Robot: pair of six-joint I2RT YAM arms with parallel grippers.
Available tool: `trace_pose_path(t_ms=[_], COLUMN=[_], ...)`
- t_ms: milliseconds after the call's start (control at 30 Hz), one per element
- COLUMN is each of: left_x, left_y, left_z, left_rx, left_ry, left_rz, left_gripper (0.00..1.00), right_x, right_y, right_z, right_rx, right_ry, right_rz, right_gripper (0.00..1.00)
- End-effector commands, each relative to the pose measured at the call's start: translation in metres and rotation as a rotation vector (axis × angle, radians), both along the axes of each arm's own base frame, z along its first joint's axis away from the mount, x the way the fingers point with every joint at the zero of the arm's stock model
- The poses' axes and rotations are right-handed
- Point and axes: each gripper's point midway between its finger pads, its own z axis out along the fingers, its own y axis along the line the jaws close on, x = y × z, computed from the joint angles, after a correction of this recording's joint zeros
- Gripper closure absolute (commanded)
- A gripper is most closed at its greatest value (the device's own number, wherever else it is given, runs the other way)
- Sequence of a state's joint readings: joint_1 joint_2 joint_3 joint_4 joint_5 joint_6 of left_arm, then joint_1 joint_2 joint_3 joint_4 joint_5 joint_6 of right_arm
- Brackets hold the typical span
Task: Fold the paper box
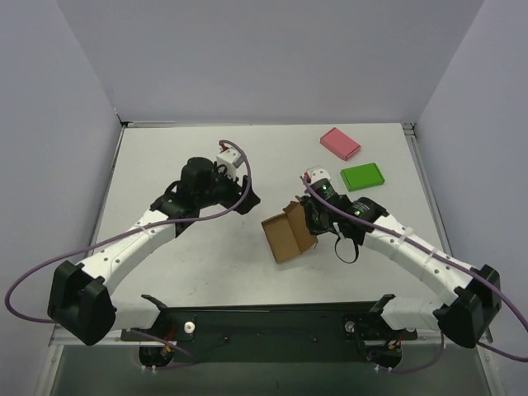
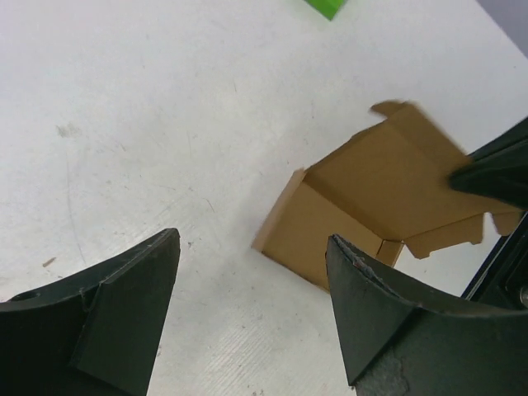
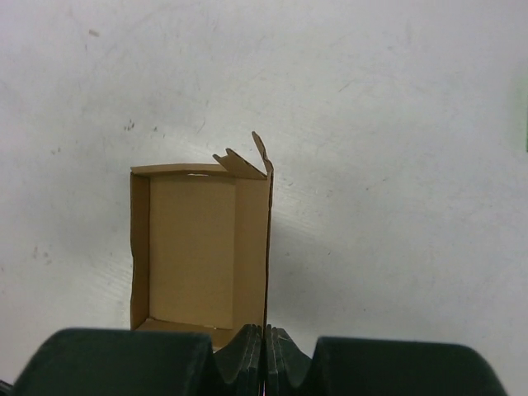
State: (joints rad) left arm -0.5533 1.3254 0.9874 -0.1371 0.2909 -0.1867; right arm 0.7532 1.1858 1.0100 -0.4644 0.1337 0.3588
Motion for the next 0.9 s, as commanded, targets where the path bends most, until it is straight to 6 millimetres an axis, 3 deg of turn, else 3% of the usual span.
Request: trace_pose_path(t_ms=[0,200,533,667,700,733,800,867], left_x=[-0.006,-0.014,-0.013,-0.01,-0.01,-0.009,-0.009,-0.009], left_y=[0.018,0.025,0.026,0.028,0.028,0.029,0.028,0.026], left_z=[0.031,0.042,0.04,0.037,0.035,0.035,0.033,0.032], left_rx=[0.013,0.01,0.012,0.022,0.025,0.028,0.029,0.024], left_ry=[-0.124,-0.166,-0.163,-0.161,-0.16,-0.161,-0.161,-0.163], left_rz=[0.007,-0.001,0.002,0.013,0.013,0.017,0.016,0.003], left_gripper=[0.19,0.19,0.19,0.19,0.19,0.19,0.19,0.19], right_x=[-0.016,-0.01,0.017,0.03,0.03,0.031,0.033,0.035], right_y=[0.004,0.029,0.034,0.036,0.035,0.036,0.036,0.033], right_z=[-0.015,-0.022,-0.041,-0.035,-0.031,-0.028,-0.016,-0.007], right_rx=[-0.176,-0.242,-0.438,-0.438,-0.42,-0.407,-0.365,-0.343], right_ry=[0.135,0.149,0.099,0.026,0.007,-0.009,-0.052,-0.074], right_rz=[0.27,0.474,0.571,0.517,0.499,0.485,0.446,0.397], right_gripper=[1.0,1.0,1.0,0.72,0.58,0.51,0.42,0.39])
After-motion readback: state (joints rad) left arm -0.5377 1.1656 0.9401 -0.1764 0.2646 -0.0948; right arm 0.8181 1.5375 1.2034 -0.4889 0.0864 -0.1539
